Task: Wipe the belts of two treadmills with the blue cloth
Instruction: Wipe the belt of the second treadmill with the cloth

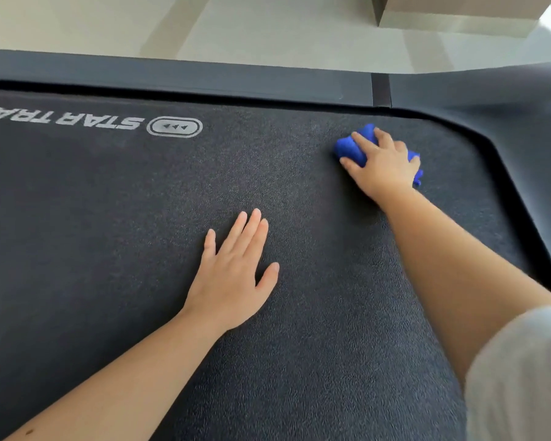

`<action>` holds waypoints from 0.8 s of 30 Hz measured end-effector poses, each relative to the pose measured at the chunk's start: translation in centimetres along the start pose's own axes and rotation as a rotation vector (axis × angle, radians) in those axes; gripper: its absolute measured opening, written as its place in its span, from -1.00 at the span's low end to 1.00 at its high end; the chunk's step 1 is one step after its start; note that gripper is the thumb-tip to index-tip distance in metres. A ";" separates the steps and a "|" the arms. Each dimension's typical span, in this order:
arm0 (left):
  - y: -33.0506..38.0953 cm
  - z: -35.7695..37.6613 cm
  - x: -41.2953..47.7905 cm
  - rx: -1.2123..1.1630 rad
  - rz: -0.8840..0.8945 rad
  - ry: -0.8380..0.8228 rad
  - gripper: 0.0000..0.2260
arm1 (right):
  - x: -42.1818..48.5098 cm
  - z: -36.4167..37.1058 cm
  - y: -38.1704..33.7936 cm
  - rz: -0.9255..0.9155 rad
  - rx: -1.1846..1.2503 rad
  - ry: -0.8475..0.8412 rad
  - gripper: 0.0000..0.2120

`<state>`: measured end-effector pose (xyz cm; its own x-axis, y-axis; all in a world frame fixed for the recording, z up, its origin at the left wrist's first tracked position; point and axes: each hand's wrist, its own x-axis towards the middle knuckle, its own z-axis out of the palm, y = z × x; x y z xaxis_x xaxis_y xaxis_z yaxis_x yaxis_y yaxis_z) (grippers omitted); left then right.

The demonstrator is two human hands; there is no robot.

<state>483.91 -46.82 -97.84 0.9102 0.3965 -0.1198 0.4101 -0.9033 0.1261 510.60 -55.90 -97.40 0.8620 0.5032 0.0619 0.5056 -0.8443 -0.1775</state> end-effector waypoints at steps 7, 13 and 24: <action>-0.1 0.1 0.0 0.004 -0.004 -0.013 -0.28 | -7.4 0.7 1.4 -0.144 0.028 0.171 -0.55; 0.0 -0.2 0.0 -0.018 -0.007 -0.033 -0.42 | -16.2 -0.2 2.9 -0.211 0.046 0.214 -0.49; -0.1 0.0 0.0 -0.065 0.009 0.002 -0.44 | -11.2 -0.7 3.9 0.068 0.012 0.131 -0.51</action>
<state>483.87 -46.74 -97.90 0.9139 0.3889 -0.1166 0.4049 -0.8943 0.1905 502.89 -64.95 -98.14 0.8920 0.4160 0.1769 0.4462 -0.8730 -0.1970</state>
